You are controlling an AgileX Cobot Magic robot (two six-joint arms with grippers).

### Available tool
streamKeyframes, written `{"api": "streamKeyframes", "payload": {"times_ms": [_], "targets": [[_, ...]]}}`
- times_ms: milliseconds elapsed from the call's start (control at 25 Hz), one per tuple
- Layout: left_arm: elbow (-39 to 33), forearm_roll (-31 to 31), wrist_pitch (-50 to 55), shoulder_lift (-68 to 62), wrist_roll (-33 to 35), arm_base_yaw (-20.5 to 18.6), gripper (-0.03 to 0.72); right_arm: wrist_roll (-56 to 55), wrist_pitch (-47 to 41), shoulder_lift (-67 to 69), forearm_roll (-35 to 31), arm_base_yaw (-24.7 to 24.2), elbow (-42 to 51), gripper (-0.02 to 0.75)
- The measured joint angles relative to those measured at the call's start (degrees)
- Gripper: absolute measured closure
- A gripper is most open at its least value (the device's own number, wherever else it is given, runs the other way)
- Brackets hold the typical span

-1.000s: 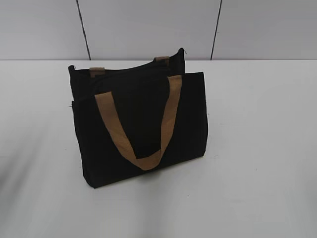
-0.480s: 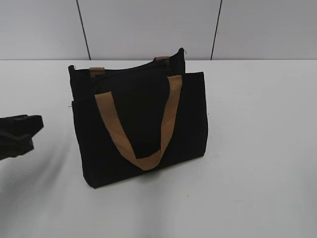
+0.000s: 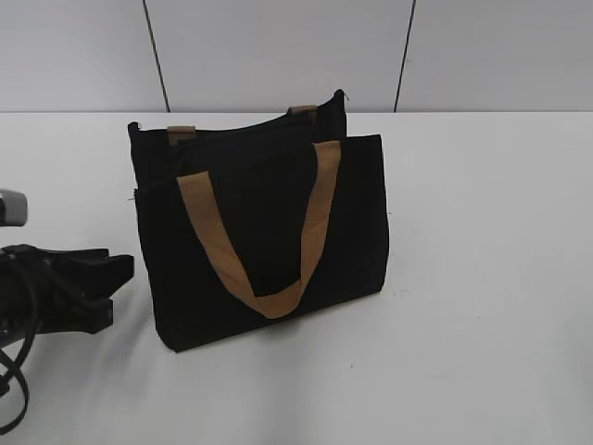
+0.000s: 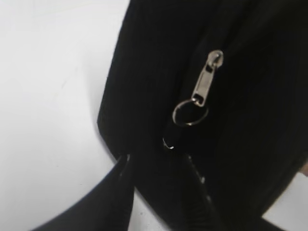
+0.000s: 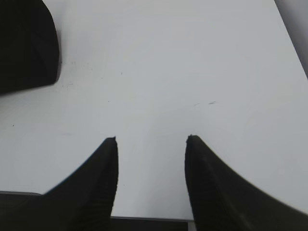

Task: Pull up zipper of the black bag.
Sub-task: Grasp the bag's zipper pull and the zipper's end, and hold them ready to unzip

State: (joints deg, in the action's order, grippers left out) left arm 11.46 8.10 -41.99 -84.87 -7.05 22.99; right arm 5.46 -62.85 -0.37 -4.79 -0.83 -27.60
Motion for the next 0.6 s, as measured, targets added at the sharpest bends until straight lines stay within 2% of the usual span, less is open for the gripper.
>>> {"api": "streamKeyframes", "payload": {"times_ms": [200, 320, 600], "targets": [[0.0, 4.76, -4.83, -5.31, 0.73, 0.0, 0.361, 0.0, 0.0, 0.0, 0.0, 0.0, 0.0, 0.378], [0.0, 5.02, -8.16, -8.7, 3.74, 0.0, 0.338, 0.0, 0.0, 0.0, 0.0, 0.0, 0.0, 0.378], [0.0, 4.62, -15.63, -14.33, 6.11, 0.0, 0.319, 0.0, 0.0, 0.0, 0.0, 0.0, 0.0, 0.378]]}}
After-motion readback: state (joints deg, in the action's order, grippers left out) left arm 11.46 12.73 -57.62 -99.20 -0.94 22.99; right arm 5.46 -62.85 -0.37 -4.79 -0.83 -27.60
